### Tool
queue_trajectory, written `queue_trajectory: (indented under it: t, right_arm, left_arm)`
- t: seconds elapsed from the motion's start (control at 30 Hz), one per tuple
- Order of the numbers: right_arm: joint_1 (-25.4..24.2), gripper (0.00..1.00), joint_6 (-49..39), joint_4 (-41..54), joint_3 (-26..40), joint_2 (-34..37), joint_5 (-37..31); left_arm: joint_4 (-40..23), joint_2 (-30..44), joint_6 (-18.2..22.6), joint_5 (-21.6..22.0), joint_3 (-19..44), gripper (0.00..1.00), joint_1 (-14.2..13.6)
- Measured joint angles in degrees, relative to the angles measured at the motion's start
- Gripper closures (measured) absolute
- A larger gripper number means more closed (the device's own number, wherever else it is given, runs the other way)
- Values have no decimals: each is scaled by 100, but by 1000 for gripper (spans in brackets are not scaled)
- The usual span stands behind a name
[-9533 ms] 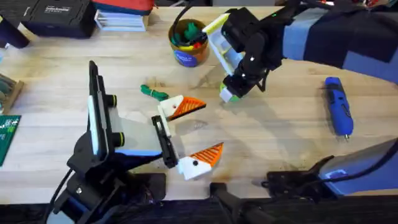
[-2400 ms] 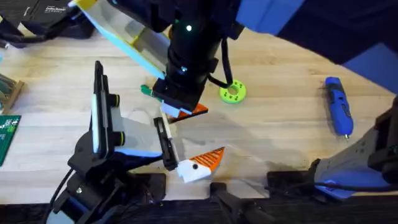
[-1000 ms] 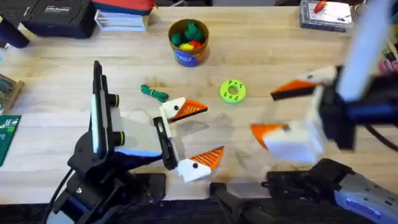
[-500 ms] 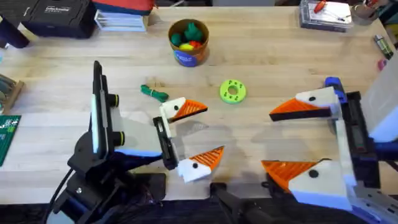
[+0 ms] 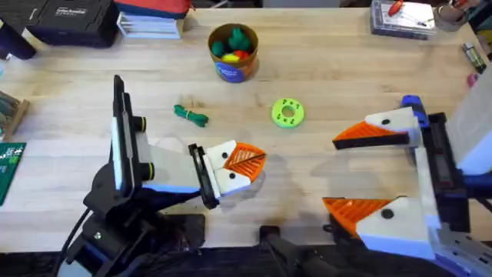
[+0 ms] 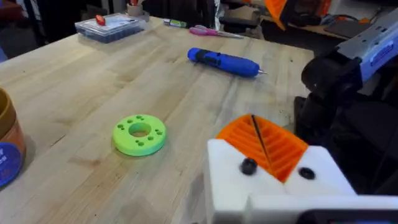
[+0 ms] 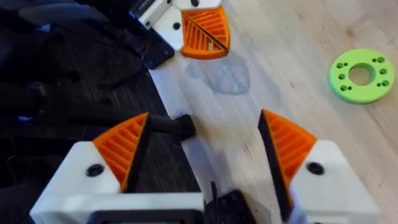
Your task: Pick up the gripper from the table and insert it into the empty holder that is missing its gripper. Then pick up a screw, insert it into the mounting hole, and use the screwdriver to tighten it. Finally, clean up the table by picking up the vegetable and placing it into the bucket.
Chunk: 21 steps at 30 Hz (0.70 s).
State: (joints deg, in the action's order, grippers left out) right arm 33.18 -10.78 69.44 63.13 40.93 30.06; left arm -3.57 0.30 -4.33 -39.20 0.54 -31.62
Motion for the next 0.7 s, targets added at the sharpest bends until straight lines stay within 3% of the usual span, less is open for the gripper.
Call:
queue_trajectory:
  t: [0.2,0.4,0.53,0.7]
  right_arm:
    - [0,8,448,-202,0,124,-558]
    - [-270,7,826,-523,0,921,-1339]
    - [-1162,7,976,-541,2,1659,-1645]
    - [-2828,7,833,-463,178,2650,-1835]
  left_arm:
    - [0,0,-1,0,0,991,0]
    - [0,1,1,0,0,991,0]
    - [0,1,1,0,0,991,0]
    - [0,-1,1,2,0,991,0]
